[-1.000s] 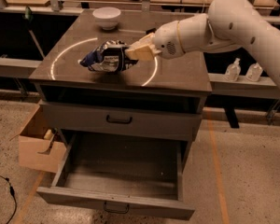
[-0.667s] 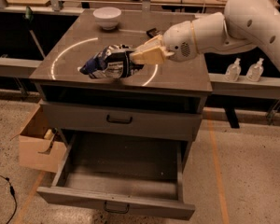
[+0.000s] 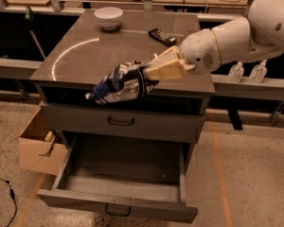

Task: Place blue chip bag into middle drawer

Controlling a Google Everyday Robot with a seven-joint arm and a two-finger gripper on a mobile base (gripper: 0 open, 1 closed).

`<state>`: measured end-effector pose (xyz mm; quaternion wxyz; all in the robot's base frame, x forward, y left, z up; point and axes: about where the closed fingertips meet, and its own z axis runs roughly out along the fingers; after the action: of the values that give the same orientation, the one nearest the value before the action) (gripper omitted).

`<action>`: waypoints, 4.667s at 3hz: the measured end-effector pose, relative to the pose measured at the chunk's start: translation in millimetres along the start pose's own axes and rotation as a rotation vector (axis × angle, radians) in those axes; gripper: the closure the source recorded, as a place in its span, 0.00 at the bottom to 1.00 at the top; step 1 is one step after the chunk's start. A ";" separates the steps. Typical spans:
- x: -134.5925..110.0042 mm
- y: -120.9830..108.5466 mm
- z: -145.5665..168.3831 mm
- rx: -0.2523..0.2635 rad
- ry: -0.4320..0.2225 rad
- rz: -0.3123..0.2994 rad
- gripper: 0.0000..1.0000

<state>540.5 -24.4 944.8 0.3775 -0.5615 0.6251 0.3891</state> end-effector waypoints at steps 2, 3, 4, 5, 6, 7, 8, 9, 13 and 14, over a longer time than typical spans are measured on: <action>81.5 38.9 2.8 0.117 0.252 -0.084 1.00; 118.8 50.8 11.9 0.198 0.350 -0.081 1.00; 167.8 58.5 36.7 0.250 0.413 -0.056 1.00; 202.8 51.4 64.1 0.270 0.412 -0.056 1.00; 236.5 46.1 95.1 0.249 0.393 -0.049 1.00; 266.0 41.6 125.9 0.209 0.383 -0.049 0.84; 283.1 37.2 149.5 0.185 0.377 -0.053 0.61; 293.0 31.6 173.0 0.186 0.393 -0.068 0.39; 285.5 -1.5 186.9 0.262 0.346 -0.008 0.00; 272.7 -16.2 147.9 0.232 0.213 0.029 0.00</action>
Offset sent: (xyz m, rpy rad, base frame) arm -0.0654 -0.0462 -0.1218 -0.3876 -0.1384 -0.1018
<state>538.9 -2.1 634.9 0.3660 -0.5432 0.7103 0.2577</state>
